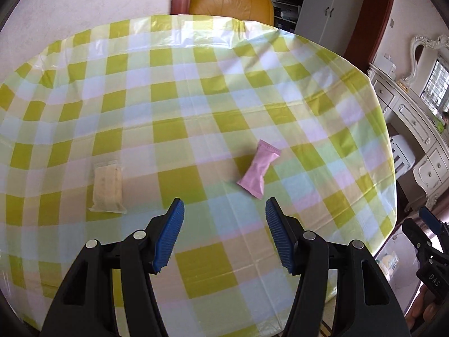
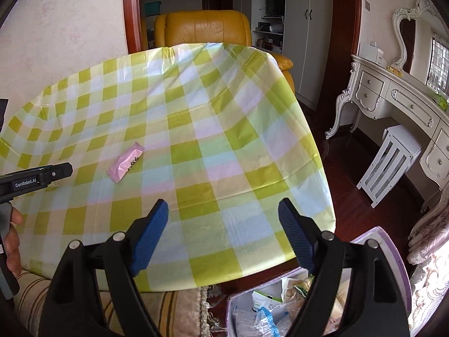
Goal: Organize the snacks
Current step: 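Bring both grippers back over the table toward the cake packet and pink bar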
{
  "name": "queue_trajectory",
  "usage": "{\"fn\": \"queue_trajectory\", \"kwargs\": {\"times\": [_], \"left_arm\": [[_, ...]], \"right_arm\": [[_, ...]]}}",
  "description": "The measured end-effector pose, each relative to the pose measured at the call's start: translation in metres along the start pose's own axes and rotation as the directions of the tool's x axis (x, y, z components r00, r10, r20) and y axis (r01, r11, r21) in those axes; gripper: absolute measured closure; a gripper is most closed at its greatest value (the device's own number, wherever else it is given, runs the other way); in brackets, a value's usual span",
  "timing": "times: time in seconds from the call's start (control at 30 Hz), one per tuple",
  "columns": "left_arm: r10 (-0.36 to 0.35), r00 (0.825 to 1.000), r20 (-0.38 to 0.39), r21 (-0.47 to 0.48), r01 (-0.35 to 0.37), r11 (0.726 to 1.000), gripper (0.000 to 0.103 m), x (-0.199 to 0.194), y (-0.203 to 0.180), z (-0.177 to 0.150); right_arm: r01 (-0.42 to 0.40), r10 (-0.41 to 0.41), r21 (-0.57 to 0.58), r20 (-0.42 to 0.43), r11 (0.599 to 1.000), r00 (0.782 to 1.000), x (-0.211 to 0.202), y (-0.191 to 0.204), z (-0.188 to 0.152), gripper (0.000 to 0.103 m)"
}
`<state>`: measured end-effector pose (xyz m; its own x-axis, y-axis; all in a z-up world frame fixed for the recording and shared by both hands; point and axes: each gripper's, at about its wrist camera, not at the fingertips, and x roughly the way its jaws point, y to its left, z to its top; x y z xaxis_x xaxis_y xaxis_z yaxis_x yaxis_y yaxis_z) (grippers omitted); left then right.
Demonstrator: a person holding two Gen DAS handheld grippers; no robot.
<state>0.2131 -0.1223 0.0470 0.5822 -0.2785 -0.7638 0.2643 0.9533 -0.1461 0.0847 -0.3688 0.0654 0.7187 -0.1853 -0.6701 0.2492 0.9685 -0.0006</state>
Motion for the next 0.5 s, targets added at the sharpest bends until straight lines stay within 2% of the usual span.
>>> {"fn": "queue_trajectory", "kwargs": {"times": [0.23,0.5], "left_arm": [[0.075,0.997,-0.001,-0.125,-0.074,0.989,0.044,0.014,0.070,0.011],[0.098,0.995,-0.026,-0.208,-0.102,0.973,0.044,0.033,0.110,0.004]], "right_arm": [[-0.034,0.035,-0.009,0.029,0.999,0.999,0.018,0.037,0.023,0.021],[-0.050,0.050,-0.020,0.002,0.999,0.999,0.051,0.074,0.038,0.017]]}}
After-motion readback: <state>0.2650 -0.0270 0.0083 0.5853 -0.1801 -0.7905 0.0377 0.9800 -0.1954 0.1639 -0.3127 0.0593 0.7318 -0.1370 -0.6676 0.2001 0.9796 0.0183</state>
